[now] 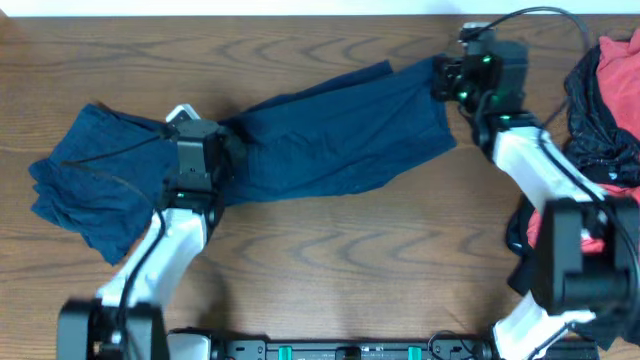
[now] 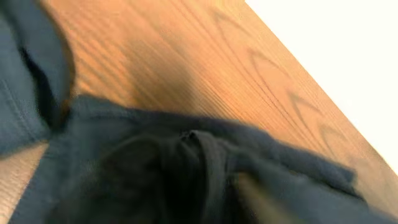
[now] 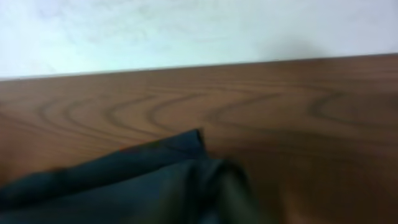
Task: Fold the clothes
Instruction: 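Grasp the pants leg hem with the right gripper and stretch it right, then hold both ends and flatten the pants into a long strip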
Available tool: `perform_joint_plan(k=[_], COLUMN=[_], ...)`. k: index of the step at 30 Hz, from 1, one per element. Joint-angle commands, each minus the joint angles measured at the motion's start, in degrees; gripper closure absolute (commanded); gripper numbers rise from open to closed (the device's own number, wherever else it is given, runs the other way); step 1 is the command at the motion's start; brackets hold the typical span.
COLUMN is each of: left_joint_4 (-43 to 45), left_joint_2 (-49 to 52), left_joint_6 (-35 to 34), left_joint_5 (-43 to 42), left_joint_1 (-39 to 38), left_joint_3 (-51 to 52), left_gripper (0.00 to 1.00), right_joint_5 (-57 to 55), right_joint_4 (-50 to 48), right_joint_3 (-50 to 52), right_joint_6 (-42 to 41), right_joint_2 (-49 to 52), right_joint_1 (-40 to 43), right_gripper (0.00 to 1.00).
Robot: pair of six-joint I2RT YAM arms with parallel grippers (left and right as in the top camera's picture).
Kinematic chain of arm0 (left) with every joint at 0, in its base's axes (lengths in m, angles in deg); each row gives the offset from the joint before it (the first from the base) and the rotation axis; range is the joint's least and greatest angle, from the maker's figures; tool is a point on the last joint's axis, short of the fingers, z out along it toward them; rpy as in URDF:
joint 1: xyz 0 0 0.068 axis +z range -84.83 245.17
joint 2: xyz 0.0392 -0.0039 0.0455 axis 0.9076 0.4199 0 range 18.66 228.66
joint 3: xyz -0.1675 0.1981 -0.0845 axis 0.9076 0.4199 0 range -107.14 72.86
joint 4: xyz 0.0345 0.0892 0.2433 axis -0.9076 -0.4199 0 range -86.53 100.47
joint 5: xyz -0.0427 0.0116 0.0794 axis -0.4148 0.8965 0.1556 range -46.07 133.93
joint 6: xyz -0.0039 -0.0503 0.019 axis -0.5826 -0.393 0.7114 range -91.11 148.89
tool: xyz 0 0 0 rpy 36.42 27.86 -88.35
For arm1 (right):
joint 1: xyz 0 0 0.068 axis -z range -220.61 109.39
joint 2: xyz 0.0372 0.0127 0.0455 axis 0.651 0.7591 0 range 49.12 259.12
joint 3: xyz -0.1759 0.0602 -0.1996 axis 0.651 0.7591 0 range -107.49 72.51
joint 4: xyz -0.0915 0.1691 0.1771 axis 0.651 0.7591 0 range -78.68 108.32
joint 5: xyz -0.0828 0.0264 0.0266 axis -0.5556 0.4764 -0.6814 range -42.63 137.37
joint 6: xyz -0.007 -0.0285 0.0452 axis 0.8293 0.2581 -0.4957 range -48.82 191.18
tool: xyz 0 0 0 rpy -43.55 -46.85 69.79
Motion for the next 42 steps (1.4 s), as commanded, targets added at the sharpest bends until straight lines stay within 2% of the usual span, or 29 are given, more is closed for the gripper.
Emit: perform_joint_plan(k=[1, 2, 3, 6, 10, 13, 17, 21, 32, 33, 34, 36, 37, 38, 39, 42], left_joint_4=[2.9, 3.2, 3.1, 3.1, 2.6, -1.6, -10.2, -15.0, -18.8, -19.5, -20.2, -22.4, -23.5, -24.6, -25.8, -28.4], left_joint_2=[3.9, 4.4, 4.4, 3.6, 2.3, 2.3, 2.4, 2.4, 2.4, 2.4, 2.4, 2.4, 2.4, 2.4, 2.4, 2.4], left_joint_6=[0.0, 0.0, 0.2, 1.5, 3.3, 3.3, 3.3, 5.2, 6.3, 6.3, 6.3, 6.3, 6.3, 6.4, 6.9, 9.4], left_joint_5=[3.3, 3.0, 2.0, -4.3, -18.5, -24.6, -23.5, -22.0, -20.3, -20.3, -20.3, -20.3, -20.3, -20.3, -20.3, -20.3], left_joint_1=[2.3, 3.0, 4.0, 6.6, 8.5, 8.3, 7.7, 7.3, 7.0, 7.0, 7.0, 7.0, 7.0, 7.0, 7.0, 7.0], left_joint_3=[0.2, 0.2, 0.2, 0.2, 0.2, 0.2, 0.2, 0.3, 1.9, 1.9, 1.9, 1.9, 1.9, 1.9, 1.9, 1.9], left_gripper=[0.39, 0.38, 0.37, 0.35, 0.35, 0.35, 0.35, 0.34, 0.34, 0.35, 0.37, 0.43, 0.45, 0.47, 0.52, 0.65], right_joint_5=[-2.6, -2.7, -2.9, -3.1, -2.6, 1.7, 4.2, 4.7, 4.4, 4.4, 4.4, 4.4, 4.4, 4.3, 3.9, -0.3], right_joint_4=[-0.2, 0.9, 2.4, 8.0, 19.6, 27.0, 33.4, 33.6, 31.0, 30.6, 30.4, 30.6, 31.1, 32.2, 33.8, 40.5], right_joint_3=[-1.2, -1.2, -1.2, -1.2, -1.2, -1.2, -1.0, -1.0, -1.0, -1.0, -1.0, -1.0, -1.0, -1.0, -1.0, -1.0], right_joint_6=[0.8, 1.0, 1.2, 1.1, 0.2, 0.2, -0.7, -3.9, -14.8, -15.5, -15.6, -15.6, -15.6, -15.6, -15.7, -16.6], right_joint_2=[3.3, 3.3, 3.0, 1.2, -1.8, -2.1, -0.6, 1.9, 12.7, 13.5, 13.9, 14.0, 13.8, 13.3, 12.7, 10.1], right_joint_1=[-1.7, -1.7, -1.4, 0.3, 3.8, 5.4, 5.1, 3.5, -0.9, -0.9, -0.9, -0.6, -0.3, 0.2, 1.0, 4.3], right_gripper=[0.16, 0.03, 0.01, 0.01, 0.01, 0.01, 0.01, 0.01, 0.01, 0.07, 0.22, 0.63, 0.87, 0.96, 0.99, 0.99])
